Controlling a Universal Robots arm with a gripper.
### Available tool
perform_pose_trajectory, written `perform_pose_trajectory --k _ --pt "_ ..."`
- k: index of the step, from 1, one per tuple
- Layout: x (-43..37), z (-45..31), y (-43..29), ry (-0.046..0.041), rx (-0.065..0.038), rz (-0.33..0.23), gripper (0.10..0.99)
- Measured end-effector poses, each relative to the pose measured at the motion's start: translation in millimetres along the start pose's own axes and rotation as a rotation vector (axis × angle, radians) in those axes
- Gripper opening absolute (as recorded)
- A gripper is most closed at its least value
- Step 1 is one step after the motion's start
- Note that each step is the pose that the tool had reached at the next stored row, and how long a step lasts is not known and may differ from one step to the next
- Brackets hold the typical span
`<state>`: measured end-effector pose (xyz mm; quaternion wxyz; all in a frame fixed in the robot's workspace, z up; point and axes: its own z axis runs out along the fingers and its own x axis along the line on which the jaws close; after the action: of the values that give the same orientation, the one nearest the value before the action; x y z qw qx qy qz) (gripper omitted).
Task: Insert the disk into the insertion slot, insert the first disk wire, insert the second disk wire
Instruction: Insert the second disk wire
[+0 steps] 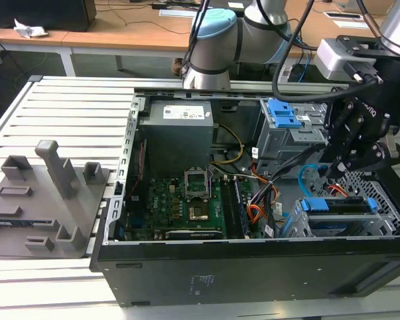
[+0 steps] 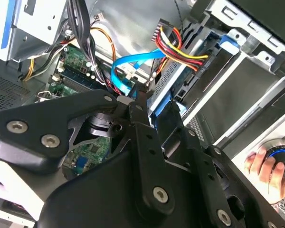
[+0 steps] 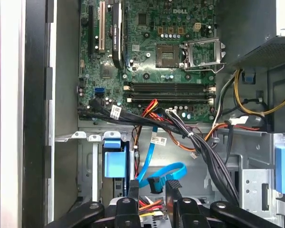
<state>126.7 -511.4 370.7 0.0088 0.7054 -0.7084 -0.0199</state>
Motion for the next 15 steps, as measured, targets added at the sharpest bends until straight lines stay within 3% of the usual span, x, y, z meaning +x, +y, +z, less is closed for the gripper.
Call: perform_pose_trajectory --k 6,10,12,13,15 --pt "-1.1 4.1 1.6 0.0031 -0.001 -0.066 0.361" --pt "-7.0 7.8 3.6 0.0059 -0.002 -0.099 0.361" --pt "-7.8 9.1 4.4 0.0138 -0.002 -0.109 0.361" --pt "-8.1 9.9 5.1 0.0229 -0.003 -0.117 0.361" --pt "-8.1 10.3 5.1 0.0243 -0.003 -0.12 0.361"
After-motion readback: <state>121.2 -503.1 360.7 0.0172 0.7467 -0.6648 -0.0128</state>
